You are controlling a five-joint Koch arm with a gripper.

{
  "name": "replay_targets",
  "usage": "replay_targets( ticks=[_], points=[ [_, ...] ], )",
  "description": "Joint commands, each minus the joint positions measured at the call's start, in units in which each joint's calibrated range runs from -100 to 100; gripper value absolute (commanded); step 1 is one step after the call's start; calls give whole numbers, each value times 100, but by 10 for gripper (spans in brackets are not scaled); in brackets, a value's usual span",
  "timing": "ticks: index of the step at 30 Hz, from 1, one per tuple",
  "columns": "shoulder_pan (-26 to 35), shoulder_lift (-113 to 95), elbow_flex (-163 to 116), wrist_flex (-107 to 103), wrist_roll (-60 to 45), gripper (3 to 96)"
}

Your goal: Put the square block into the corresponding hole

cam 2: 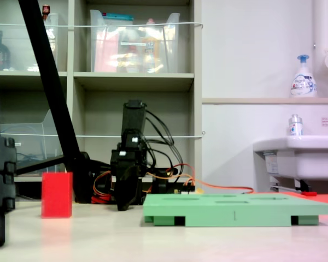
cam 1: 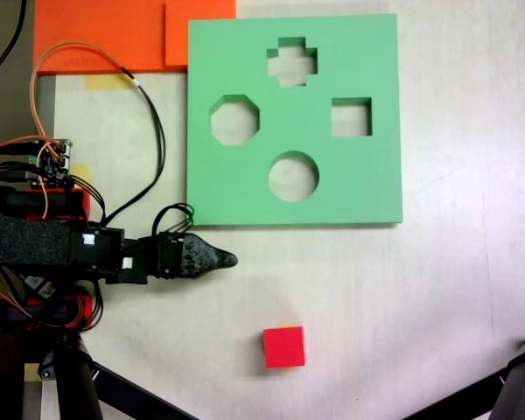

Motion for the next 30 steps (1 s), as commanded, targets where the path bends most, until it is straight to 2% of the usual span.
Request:
replay_targets(
  ticks=[1,23,25,28,30],
  points=[
    [29,-55,-78,-599,24,493],
    [-39,-55,-78,-579,147,477],
    [-147,-55,-78,-579,503,485],
    [-225,-55,-78,-541,1656,497],
    [-449,-55,-78,-194,2471,464]
  ],
)
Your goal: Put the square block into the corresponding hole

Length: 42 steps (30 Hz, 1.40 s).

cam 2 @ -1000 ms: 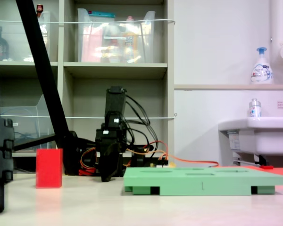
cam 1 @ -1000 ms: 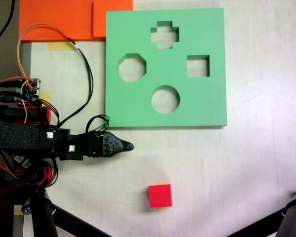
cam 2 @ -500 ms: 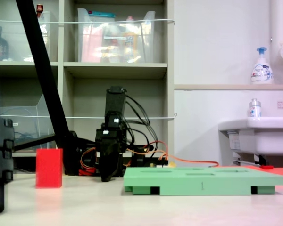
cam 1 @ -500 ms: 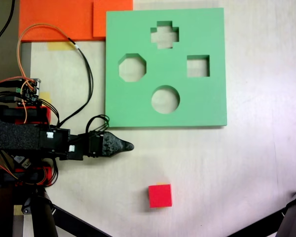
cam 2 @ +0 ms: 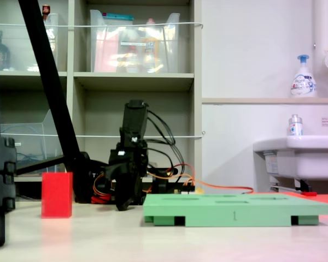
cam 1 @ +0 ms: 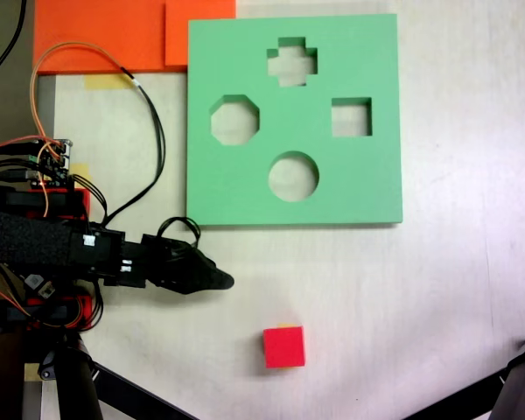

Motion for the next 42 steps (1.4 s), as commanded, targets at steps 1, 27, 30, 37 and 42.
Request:
replay_targets(
  ticks=[1,27,30,37,42],
  points=[
    [-366,-55,-88,-185,1348,446],
    [-845,4205,10719,-10652,2164,576],
    [-904,5071,10929,-10652,2154,677],
    [-972,8060,12305,-10603,2134,894],
    [-967,9456,13142,-10546,2154,893]
  ],
)
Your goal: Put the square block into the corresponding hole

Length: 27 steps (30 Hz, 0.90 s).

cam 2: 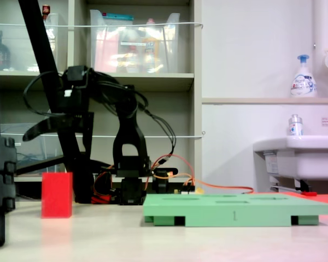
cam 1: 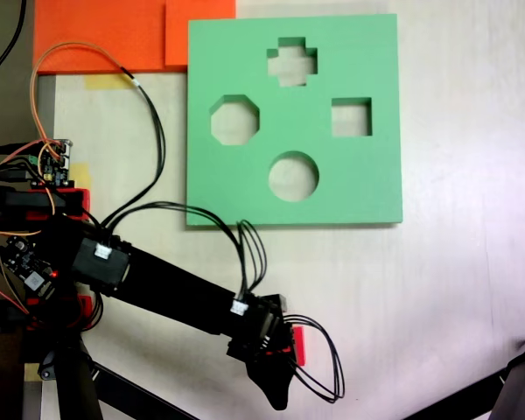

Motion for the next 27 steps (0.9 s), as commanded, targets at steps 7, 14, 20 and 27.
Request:
replay_targets(
  ticks=[7,14,20,27],
  points=[
    [0,1601,462,15,-20,891],
    [15,2006,423,130,-20,677],
    [-10,1881,263,101,10,413],
    [-34,1517,-236,101,137,240]
  ],
)
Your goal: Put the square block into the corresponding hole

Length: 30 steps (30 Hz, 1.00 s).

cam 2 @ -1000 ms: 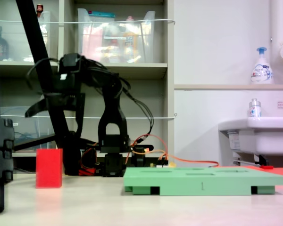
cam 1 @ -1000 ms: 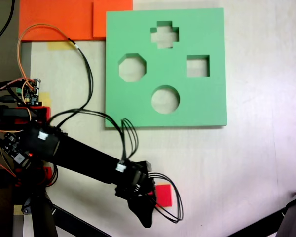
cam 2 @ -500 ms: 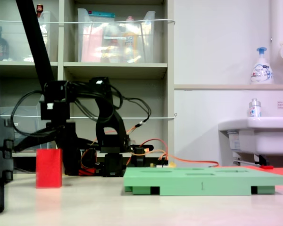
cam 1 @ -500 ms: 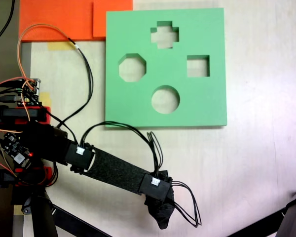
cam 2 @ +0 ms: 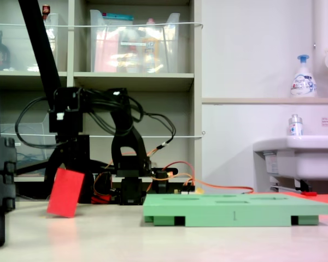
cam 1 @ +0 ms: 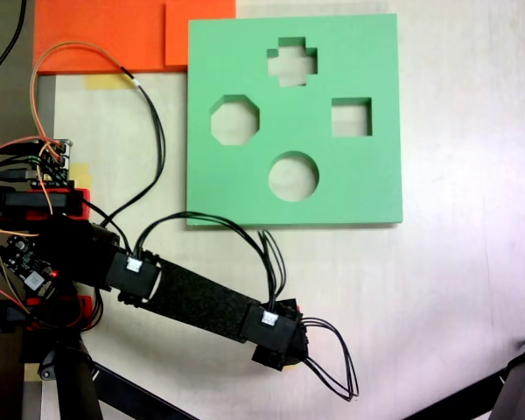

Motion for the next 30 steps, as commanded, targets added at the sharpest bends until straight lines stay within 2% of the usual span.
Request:
replay_targets(
  ticks=[1,11,19,24,25,30],
  points=[
    [-5,-206,-118,-16,98,240],
    [34,-458,-128,-392,264,215],
    [308,-1994,-68,-392,718,216],
    [845,-3349,131,-392,1382,216],
    [1328,-4047,191,-392,1905,217],
    [2144,-4257,580,-392,2779,217]
  ],
)
